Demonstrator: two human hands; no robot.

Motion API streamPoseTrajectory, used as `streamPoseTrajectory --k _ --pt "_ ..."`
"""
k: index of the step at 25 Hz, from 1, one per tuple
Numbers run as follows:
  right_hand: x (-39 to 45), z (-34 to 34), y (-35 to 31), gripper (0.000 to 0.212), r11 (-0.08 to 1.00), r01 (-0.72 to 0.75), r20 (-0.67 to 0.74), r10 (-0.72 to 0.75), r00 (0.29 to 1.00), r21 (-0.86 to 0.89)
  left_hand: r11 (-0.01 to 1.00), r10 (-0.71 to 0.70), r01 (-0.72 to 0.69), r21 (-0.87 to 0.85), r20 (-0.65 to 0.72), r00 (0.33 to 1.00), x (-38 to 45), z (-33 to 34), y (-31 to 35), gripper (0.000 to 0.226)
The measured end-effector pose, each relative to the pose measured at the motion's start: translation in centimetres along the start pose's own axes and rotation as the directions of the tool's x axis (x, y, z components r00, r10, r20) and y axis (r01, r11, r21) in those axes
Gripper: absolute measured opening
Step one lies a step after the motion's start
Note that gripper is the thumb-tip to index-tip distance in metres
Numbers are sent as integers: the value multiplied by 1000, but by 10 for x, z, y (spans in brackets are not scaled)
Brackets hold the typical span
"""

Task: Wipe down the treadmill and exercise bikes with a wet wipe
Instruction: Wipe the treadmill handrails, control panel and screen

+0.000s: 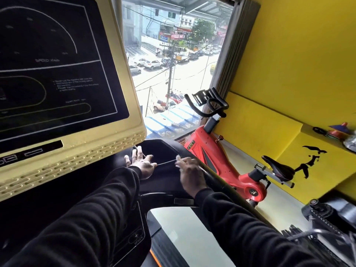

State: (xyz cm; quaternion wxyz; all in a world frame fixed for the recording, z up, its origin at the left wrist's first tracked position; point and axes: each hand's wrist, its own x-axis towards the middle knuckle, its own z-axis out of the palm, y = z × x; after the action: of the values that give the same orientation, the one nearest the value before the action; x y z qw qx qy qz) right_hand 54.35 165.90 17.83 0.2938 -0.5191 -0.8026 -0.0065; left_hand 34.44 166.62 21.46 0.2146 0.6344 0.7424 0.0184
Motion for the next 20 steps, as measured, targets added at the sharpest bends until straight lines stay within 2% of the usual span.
streamPoseTrajectory --k 3,6,7,8,9,10,11,12,14,15,16,17,19,20 --pt "11 13 -40 27 971 180 148 -204 968 158 1000 5 -5 -12 -1 1000 -1 0 -2 52" --pt "13 6 -31 26 944 272 168 -303 938 187 1000 7 -7 -20 -2 1000 -2 0 -4 54" --pt "11 2 -16 27 953 273 122 -289 950 131 1000 9 -9 -17 -3 1000 -2 -1 -3 56" --pt "8 -4 1 28 979 196 68 -199 978 51 1000 8 -8 -14 1 1000 -2 0 -2 59" --pt "6 -13 16 30 999 32 32 -31 999 -26 1000 6 -6 -7 5 1000 -3 0 -1 64" --pt "5 -22 26 33 982 -171 16 173 985 -81 1000 3 -3 8 4 1000 -3 0 0 68" --pt "4 -27 30 37 943 -312 29 317 948 -118 1000 -1 1 30 -1 1000 -4 1 1 72" --pt "1 -31 29 40 937 -324 50 333 942 -128 998 -7 7 55 -2 1000 -4 2 2 75" --pt "-9 -29 23 30 989 -126 73 131 989 -74 995 -24 24 97 1 1000 -5 4 4 77" --pt "-16 -27 21 23 999 4 76 -1 997 -38 994 -32 32 100 0 999 -5 4 5 77" --pt "-18 -26 20 22 997 70 84 -68 994 -13 995 -32 32 95 -6 999 -5 4 7 76" --pt "-14 -25 20 28 998 59 97 -58 994 -6 995 -12 14 103 -19 1000 -6 5 11 74" --pt "5 -24 16 44 993 -116 141 119 983 -31 983 94 -86 163 -44 995 -7 8 27 69" --pt "13 -23 13 45 987 -159 169 161 972 -26 973 151 -143 180 -35 988 -7 10 37 69"
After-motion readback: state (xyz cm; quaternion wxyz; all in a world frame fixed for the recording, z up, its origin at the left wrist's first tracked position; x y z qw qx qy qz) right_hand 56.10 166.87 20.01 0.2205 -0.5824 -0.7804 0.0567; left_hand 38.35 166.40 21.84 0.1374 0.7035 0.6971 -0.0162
